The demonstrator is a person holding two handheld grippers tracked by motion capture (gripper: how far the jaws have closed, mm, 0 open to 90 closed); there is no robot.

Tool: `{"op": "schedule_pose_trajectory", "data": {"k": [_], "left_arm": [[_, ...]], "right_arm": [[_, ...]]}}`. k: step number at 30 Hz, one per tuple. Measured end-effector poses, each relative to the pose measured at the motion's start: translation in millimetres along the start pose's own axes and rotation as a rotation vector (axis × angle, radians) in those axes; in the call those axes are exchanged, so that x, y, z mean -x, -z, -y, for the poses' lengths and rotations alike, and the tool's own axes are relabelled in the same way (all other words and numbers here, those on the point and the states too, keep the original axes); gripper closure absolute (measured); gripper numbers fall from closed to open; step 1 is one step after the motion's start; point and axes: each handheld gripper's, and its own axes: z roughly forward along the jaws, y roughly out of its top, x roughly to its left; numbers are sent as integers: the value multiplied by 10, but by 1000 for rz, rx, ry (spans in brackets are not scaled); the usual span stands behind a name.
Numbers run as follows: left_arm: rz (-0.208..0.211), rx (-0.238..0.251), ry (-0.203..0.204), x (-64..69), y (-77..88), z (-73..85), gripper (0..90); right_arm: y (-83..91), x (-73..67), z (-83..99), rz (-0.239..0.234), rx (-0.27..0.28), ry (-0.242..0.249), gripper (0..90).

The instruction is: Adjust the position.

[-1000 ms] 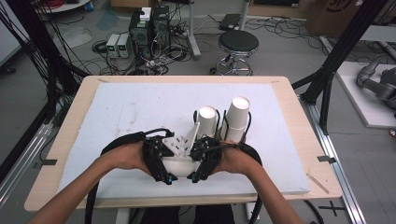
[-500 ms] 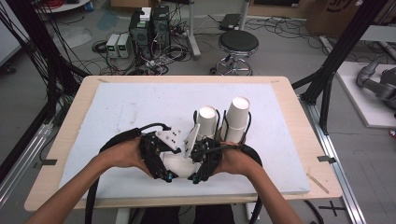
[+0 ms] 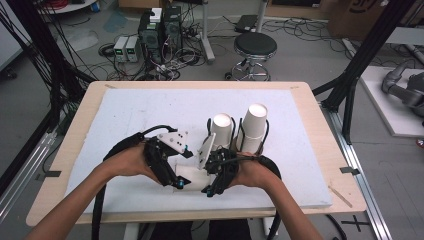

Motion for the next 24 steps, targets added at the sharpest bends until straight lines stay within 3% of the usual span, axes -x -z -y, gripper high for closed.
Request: {"op": "schedule_pose_trajectory", "data": {"k": [5,12,15,24], "left_arm": [[-3,20,-13,6,31,2,169],[-13,107,-2,-10,129,21,168],[-19,138,3,-16,174,36,168],[-27,186,29,-46,260,110,166]], "right_arm": [[3,6,28,8,10,1,367],[12,32,156,20,65,-24,367],[35,43,241,35,122,-32,367],[75,49,421,54,213,-70,367]]}}
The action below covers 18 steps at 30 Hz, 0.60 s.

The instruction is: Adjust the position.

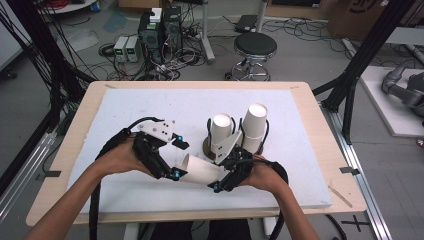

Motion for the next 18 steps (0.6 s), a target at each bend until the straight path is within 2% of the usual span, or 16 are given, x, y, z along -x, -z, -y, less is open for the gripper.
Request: {"op": "schedule_pose_trajectory", "data": {"k": [3,7,8,11,18], "left_arm": [[-6,10,12,-15,24,53,166],[-22,36,21,-34,67,131,166],[-27,47,26,-33,78,151,166],[-35,65,31,-30,103,191,166],[-48,139,50,-12,151,351,169]], "right_arm": [[31,0,47,5,38,-11,367],[51,-3,76,10,63,-19,367],[68,-7,95,14,94,-24,367],[82,-8,110,10,123,-28,367],[69,-18,181,25,209,-40,367]]}}
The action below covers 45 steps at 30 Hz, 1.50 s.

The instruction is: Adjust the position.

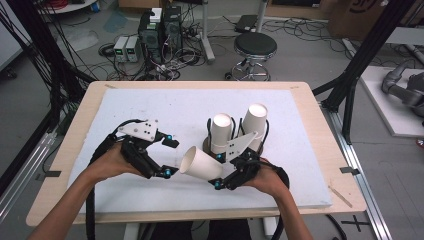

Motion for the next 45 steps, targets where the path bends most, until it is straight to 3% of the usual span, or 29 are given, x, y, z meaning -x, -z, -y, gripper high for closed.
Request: {"op": "schedule_pose_trajectory", "data": {"k": [4,12,22,24,27,33,37,45], "left_arm": [[-13,23,7,10,16,81,170],[-24,115,35,33,2,264,171],[-29,276,73,76,-70,490,171],[-28,285,75,83,-85,513,171],[-21,310,78,102,-112,555,171],[-5,336,78,138,-162,597,171],[7,355,75,154,-196,600,171],[29,372,65,178,-275,582,176]], "right_arm": [[-21,-11,50,1,50,-17,367],[-68,-40,162,13,150,-42,367],[-117,-103,234,14,271,-58,367],[-121,-109,240,13,279,-53,367],[-147,-143,276,9,337,-56,367],[-185,-170,309,5,364,-63,367],[-204,-179,343,-4,409,-81,367],[-245,-183,358,-17,421,-84,367]]}}
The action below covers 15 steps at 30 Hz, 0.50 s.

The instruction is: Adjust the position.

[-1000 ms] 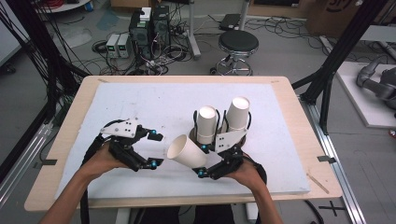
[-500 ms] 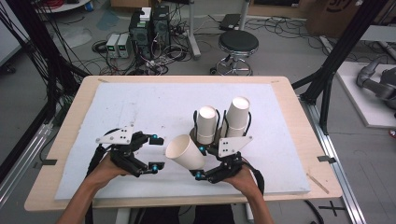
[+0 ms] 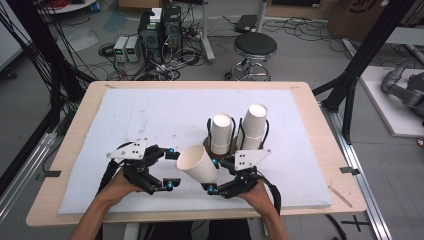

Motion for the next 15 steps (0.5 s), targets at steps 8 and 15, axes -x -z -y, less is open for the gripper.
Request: {"op": "schedule_pose_trajectory", "data": {"k": [8,15], "left_arm": [[23,23,1,7,-98,-17,175],[46,48,11,-5,-184,-31,166]], "right_arm": [[-62,-11,19,-11,-5,-1,367],[-89,-18,11,-23,1,4,367]]}}
